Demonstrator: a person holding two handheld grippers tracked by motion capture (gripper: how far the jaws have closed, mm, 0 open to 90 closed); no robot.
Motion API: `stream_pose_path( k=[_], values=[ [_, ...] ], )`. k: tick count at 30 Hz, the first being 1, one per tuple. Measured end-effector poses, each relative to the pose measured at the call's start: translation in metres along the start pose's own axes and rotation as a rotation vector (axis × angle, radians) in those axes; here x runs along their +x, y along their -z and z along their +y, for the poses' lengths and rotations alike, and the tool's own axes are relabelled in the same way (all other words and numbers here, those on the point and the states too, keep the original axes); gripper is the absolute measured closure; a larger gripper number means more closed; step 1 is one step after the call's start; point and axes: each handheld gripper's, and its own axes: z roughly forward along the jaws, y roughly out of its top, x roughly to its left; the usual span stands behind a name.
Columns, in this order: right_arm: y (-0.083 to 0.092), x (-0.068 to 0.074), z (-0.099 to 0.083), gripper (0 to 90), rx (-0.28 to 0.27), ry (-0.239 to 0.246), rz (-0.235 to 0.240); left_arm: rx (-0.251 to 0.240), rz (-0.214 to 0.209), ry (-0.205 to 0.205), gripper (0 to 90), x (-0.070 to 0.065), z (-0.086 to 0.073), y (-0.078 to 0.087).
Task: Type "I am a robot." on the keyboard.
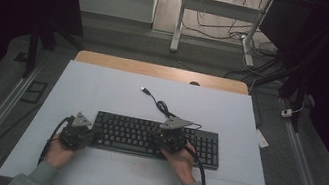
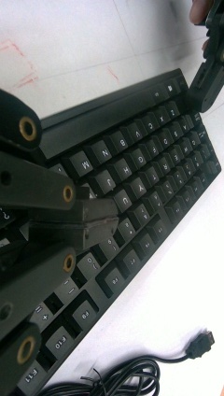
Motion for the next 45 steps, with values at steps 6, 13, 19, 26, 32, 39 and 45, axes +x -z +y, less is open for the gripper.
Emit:
stream_pose_path(
  k=[6,13,19,26,32,39,45],
  values=[
    [-0.006,-0.001,0.002,89.6,0.011,0.003,-0.010,0.001,0.000,-0.001,89.0,0.000,0.000,0.000],
    [-0.015,-0.001,0.005,89.6,0.029,0.005,-0.025,0.002,-0.001,-0.001,89.0,0.000,0.000,0.000],
    [-0.024,0.000,0.010,89.6,0.039,0.014,-0.030,0.010,-0.001,0.004,89.1,0.000,-0.001,-0.001],
    [-0.031,0.001,0.015,89.6,0.056,0.025,-0.038,0.009,-0.001,0.004,89.1,0.000,-0.002,-0.001],
    [-0.035,0.000,0.015,89.6,0.074,0.019,-0.046,0.009,-0.001,0.004,89.1,0.000,-0.002,-0.002],
    [-0.038,0.001,0.014,89.7,0.097,0.016,-0.049,0.010,-0.001,0.003,89.1,0.000,-0.002,-0.001],
    [-0.033,0.001,0.017,89.7,0.059,0.018,-0.048,0.008,-0.003,0.004,89.1,0.000,-0.002,-0.001]
  ],
)
